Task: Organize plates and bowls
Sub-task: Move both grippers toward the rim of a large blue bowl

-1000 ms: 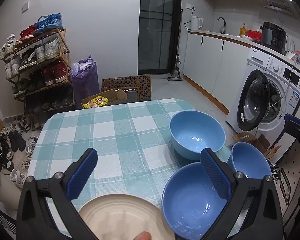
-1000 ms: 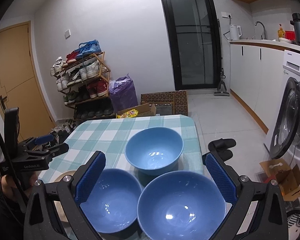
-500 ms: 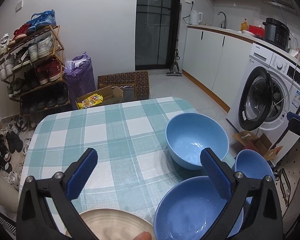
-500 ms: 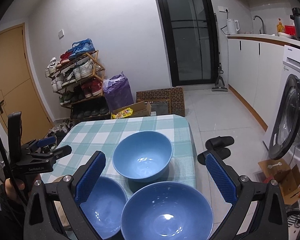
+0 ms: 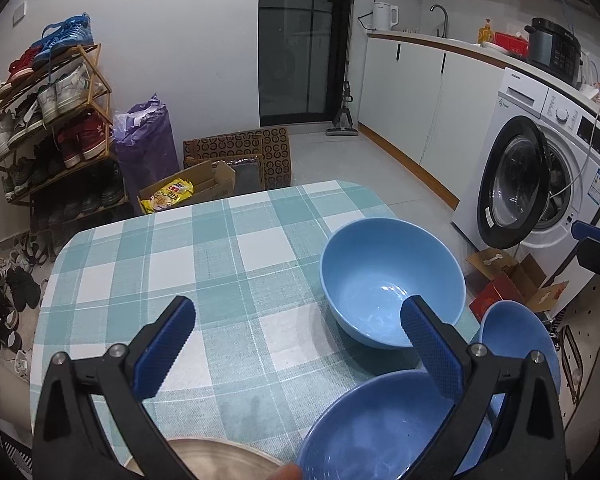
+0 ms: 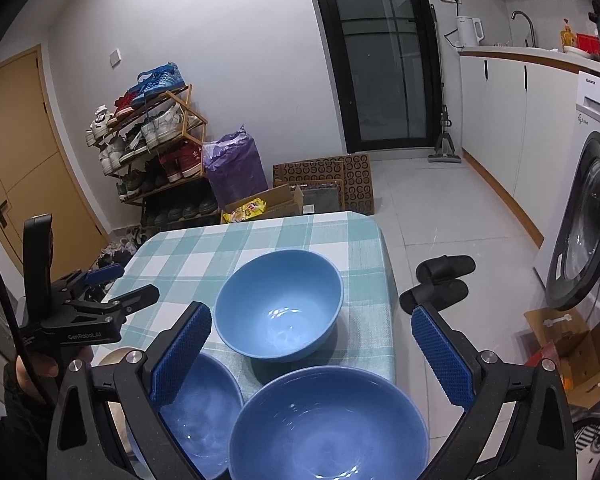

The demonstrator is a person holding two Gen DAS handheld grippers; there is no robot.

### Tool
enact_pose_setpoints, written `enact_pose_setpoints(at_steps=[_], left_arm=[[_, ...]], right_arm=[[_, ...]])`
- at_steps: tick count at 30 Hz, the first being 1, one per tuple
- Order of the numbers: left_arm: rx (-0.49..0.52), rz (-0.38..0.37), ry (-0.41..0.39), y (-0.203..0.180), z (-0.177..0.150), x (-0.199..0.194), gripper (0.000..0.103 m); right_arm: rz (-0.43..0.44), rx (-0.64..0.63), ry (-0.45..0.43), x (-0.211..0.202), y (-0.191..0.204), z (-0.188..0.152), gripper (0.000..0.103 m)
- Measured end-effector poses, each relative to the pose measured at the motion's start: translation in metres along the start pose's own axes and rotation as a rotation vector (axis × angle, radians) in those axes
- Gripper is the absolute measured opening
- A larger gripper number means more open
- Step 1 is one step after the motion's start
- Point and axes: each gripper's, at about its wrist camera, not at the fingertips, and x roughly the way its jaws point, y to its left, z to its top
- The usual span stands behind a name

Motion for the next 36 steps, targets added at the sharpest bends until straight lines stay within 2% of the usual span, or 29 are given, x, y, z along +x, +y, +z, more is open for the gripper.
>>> enact_pose_setpoints(at_steps=[8, 22, 36], left_arm=[[0.009, -0.004, 0.034, -0.004, 0.005, 0.019, 0.103], [-0.011, -0.006, 0.091, -0.004, 0.010, 0.053, 0.103], [0.028, -0.034, 0.151, -0.014, 0.008, 0.082, 0.101]], right_arm=[[0.001, 0.008, 0.023, 0.018, -0.007, 0.010, 0.102], [0.012, -0.002, 0.128, 0.075, -0.015, 0.009, 0.102], [0.039, 0.029, 0.231, 0.126, -0.027, -0.002, 0.088]])
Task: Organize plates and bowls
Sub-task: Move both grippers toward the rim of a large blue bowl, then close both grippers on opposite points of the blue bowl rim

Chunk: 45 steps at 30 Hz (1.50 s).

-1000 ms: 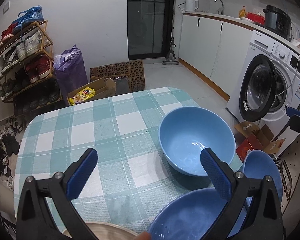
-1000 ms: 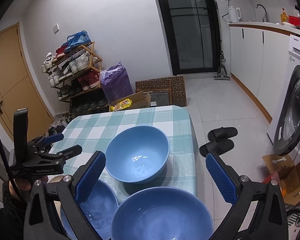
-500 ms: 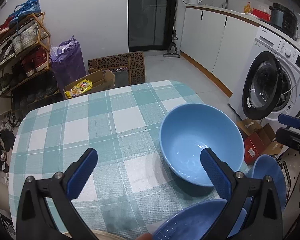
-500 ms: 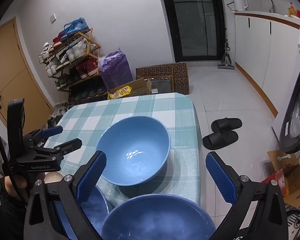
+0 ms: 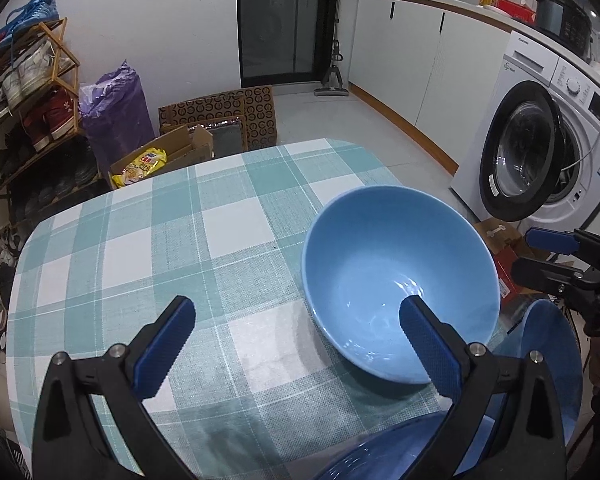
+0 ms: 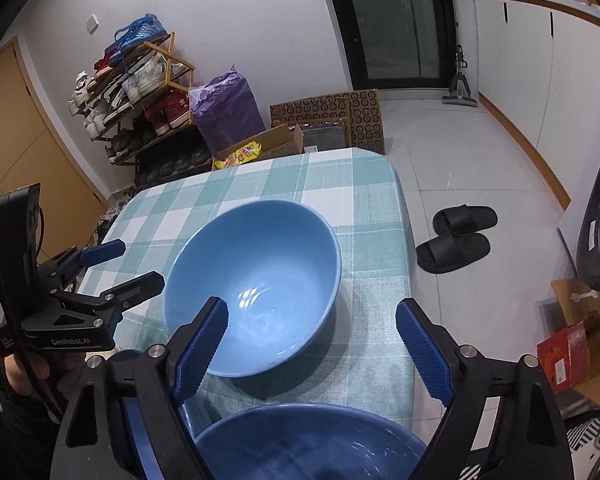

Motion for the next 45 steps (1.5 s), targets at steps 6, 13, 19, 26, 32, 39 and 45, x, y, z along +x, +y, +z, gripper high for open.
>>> enact_pose_setpoints(at_steps=[6, 13, 19, 26, 32, 39, 45], left_arm=[[0.010, -0.010, 0.041, -0.003, 0.000, 0.012, 0.086], [0.044, -0.013, 0.063, -0.010, -0.002, 0.020, 0.069], [0.051, -0.023, 0.080, -0.010, -0.002, 0.026, 0.056], [0.060, -0.029, 0.092, -0.009, -0.001, 0.031, 0.038], [0.087, -0.039, 0.090, -0.013, -0.003, 0.030, 0.026], [0.111, -0.031, 0.074, -0.017, -0.003, 0.027, 0.022], [0.118, -0.030, 0.069, -0.018, -0.002, 0.024, 0.020]], right_arm=[[-0.006, 0.020, 0.046, 0.017, -0.005, 0.000, 0.083], [0.007, 0.018, 0.070, 0.031, -0.003, 0.000, 0.072], [0.004, -0.008, 0.079, 0.035, 0.004, 0.000, 0.065], [-0.001, -0.024, 0.100, 0.044, 0.006, 0.003, 0.052], [-0.006, -0.036, 0.104, 0.049, 0.009, 0.003, 0.047], [-0.029, -0.027, 0.097, 0.048, 0.007, 0.003, 0.039], [-0.043, -0.036, 0.089, 0.046, 0.006, 0.001, 0.034]])
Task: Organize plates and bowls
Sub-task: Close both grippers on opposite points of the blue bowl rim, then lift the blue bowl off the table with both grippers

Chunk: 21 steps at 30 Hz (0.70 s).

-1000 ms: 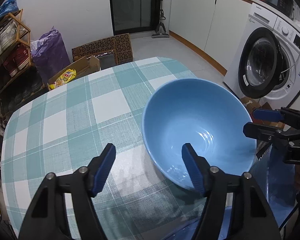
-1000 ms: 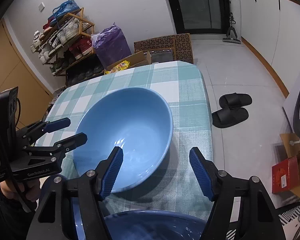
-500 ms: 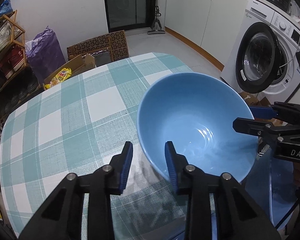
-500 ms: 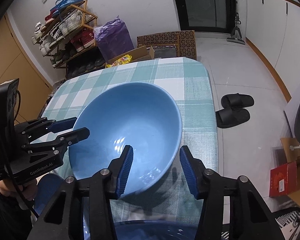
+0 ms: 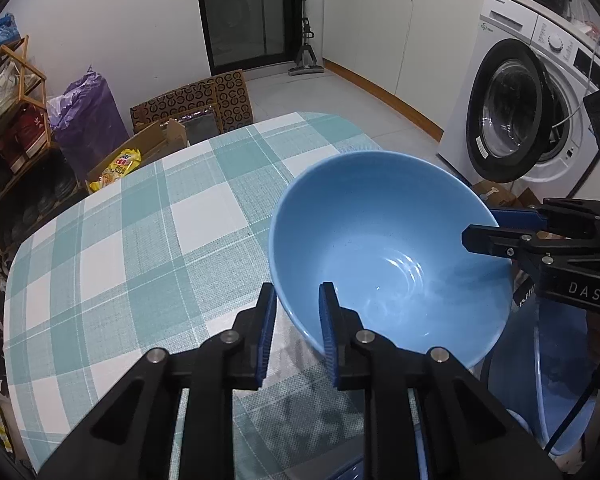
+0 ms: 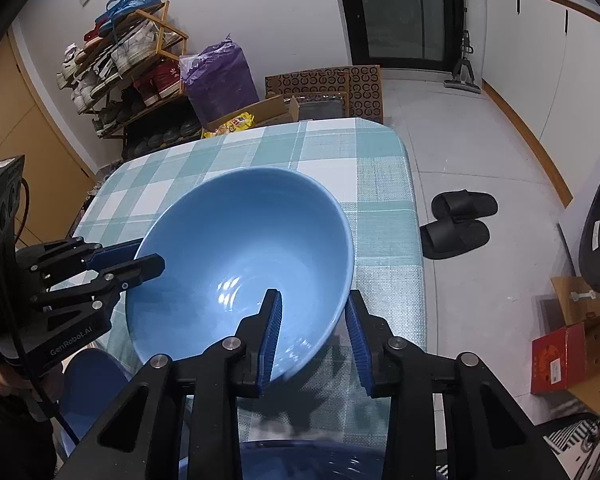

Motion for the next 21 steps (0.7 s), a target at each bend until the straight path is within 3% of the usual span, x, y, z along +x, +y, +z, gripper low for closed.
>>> enact_pose_setpoints(at_steps=[21], left_arm=[[-0.003, 0.013, -0.069, 0.002, -0.001, -0.041, 0.020]], right_arm=[[0.003, -0.025, -0.060, -0.037, 0.017, -0.001, 0.034]])
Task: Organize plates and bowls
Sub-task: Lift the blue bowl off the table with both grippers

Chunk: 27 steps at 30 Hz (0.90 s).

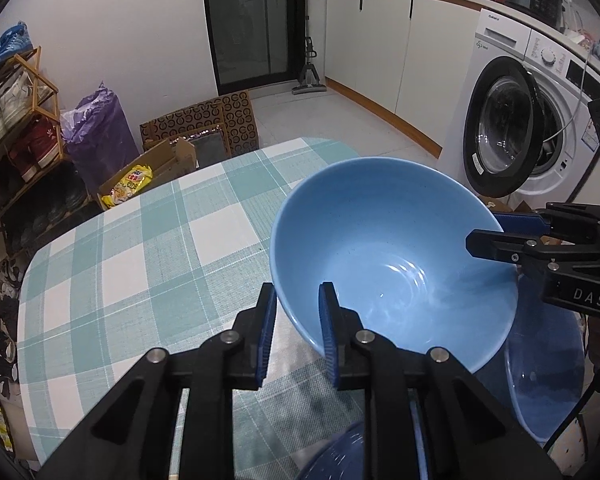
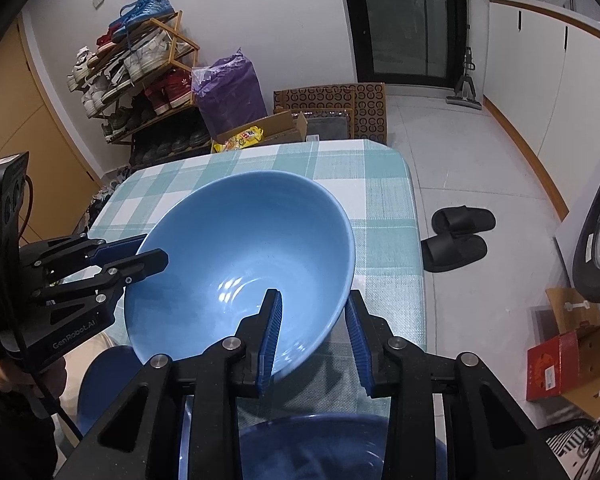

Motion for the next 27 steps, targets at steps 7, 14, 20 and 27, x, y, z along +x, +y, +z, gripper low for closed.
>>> enact_pose_setpoints(at_steps=[7, 14, 20, 27], left_arm=[[-0.005, 0.001, -0.031, 0.001, -0.003, -0.023, 0.020], [-0.004, 0.007, -0.060, 0.000, -0.007, -0.044, 0.020], [-0.007, 0.023, -0.082, -0.002, -0.012, -0.062, 0.020], [-0.006, 0.036, -0.097, -0.004, -0.017, -0.078, 0.020]], right_arm=[[0.001, -0.015, -0.040, -0.028, 0.014, -0.001, 0.034], [0.002, -0.025, -0.070, -0.054, 0.025, -0.004, 0.034], [0.008, -0.043, -0.093, -0.074, 0.035, -0.009, 0.034], [0.025, -0.049, -0.111, -0.093, 0.043, -0.017, 0.034]])
